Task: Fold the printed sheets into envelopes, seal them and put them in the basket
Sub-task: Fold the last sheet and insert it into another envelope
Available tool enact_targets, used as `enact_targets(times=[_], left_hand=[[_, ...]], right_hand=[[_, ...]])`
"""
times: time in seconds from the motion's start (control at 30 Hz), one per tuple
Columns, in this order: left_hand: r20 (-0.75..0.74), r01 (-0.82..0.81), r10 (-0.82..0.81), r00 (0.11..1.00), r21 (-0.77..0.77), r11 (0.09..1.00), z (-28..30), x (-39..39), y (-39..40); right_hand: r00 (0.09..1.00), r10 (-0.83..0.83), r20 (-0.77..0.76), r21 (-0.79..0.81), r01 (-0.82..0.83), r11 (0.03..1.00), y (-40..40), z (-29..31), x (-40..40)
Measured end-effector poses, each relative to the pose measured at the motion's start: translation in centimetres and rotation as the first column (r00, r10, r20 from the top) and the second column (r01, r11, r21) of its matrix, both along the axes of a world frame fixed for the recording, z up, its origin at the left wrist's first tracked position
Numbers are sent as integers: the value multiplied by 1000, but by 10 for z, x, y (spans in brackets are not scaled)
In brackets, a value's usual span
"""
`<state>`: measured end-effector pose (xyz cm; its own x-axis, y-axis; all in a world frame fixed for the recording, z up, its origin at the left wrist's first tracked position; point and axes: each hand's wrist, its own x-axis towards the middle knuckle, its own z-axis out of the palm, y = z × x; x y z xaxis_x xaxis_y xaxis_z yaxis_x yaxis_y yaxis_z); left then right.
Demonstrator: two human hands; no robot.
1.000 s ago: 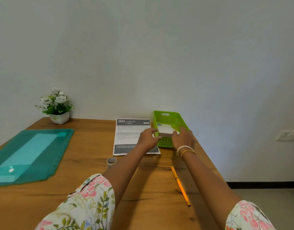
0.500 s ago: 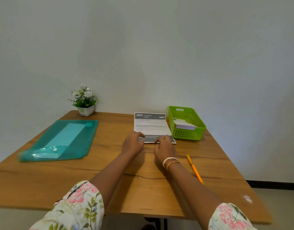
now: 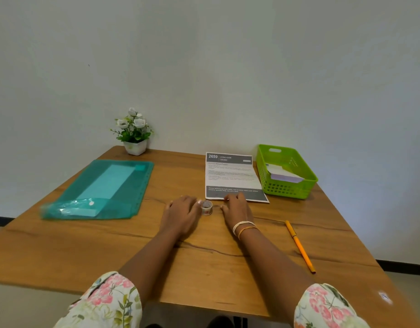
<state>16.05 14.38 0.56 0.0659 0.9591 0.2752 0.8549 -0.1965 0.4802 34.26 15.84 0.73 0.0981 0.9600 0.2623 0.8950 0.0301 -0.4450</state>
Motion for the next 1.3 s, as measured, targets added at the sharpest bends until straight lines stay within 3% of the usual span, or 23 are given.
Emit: enact_targets(times=[0.2,0.27,0.37,0.57,0.73,0.83,0.97,1.03,1.13,1.3], left_hand=[[-72,233,-233,970,-13,972,0,3,2],[-105,246,-241,965,43,968,2,6,3],[-33,202,-199,979,112,973,-1,4,7],[131,108,-116,985,67,992,-7,-10,23],[99,-44,38,994,62,997,-5,-36,45],[92,-190,185,978,54,980,-6,-48,59],[-31,-295,296,955,38,955,-7,-44,60],[-71,-272,275,959,48,961,-2,-40,55],[-133,-202,217,967,118,972,1,-37,47],[-200,20,29,979,242,970,-6,-33,30]], right_hand=[[996,-40,79,137,29,990,8,-5,-4],[994,-31,105,164,14,986,9,-4,-4],[987,-32,155,163,6,987,14,-6,-3],[973,-41,228,95,20,995,19,-6,-2],[984,-59,166,180,29,983,19,-6,-1],[973,-74,218,260,15,966,25,-10,-2],[978,0,209,227,-48,973,30,-8,-7],[973,74,218,91,-96,991,33,-7,-14],[941,56,333,-50,-42,998,30,-5,-27],[959,-48,278,77,27,997,12,-5,-38]])
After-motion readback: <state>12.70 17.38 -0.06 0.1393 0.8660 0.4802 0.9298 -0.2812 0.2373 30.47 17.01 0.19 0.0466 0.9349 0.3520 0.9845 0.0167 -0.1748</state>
